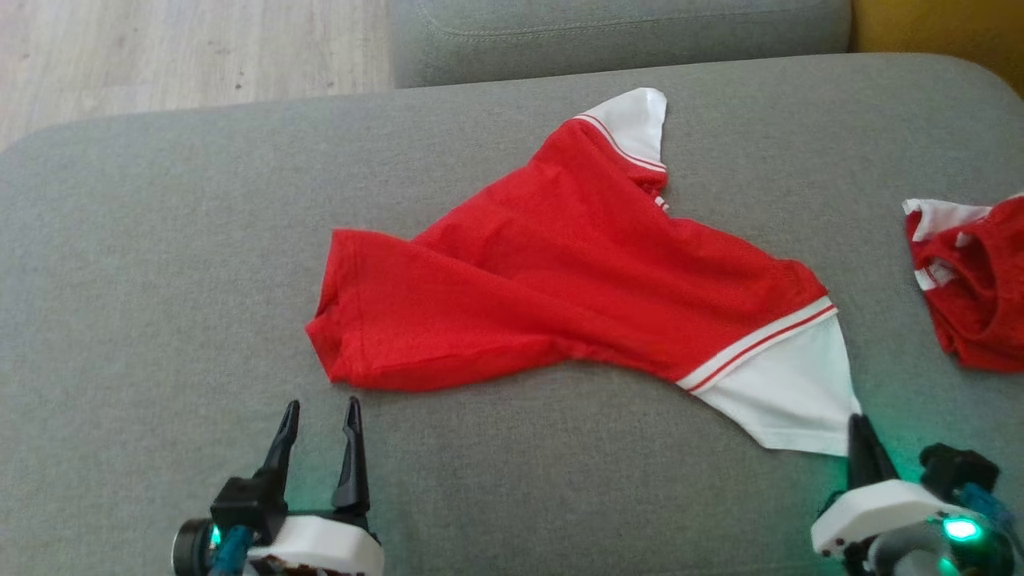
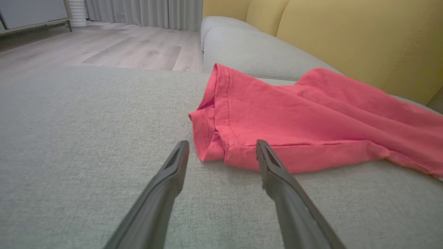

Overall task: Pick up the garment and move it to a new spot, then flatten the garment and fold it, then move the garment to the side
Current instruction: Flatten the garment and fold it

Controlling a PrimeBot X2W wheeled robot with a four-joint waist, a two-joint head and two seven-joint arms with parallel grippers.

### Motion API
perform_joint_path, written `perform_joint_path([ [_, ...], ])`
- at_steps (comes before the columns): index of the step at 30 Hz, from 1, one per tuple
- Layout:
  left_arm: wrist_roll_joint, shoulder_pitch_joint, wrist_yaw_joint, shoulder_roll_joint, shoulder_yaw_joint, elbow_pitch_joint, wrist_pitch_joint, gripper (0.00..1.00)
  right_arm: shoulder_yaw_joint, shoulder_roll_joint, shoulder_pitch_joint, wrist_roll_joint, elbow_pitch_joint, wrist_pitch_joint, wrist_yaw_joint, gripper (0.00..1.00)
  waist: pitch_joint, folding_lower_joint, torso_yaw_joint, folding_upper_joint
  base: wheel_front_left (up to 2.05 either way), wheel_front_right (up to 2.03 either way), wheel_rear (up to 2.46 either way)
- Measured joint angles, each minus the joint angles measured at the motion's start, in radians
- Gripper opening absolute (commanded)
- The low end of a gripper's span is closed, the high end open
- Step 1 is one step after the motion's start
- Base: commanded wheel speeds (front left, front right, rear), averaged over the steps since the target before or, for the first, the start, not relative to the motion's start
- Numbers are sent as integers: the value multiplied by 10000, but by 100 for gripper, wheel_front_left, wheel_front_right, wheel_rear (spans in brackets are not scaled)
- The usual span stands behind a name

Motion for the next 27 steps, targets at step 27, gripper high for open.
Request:
perform_joint_path([
  [27,-1122,-1738,-1310,-10,-196,1944,0,100,295,0,-22,196,-1404,44,0,0,921,0,-484,0,0,0,0],
])
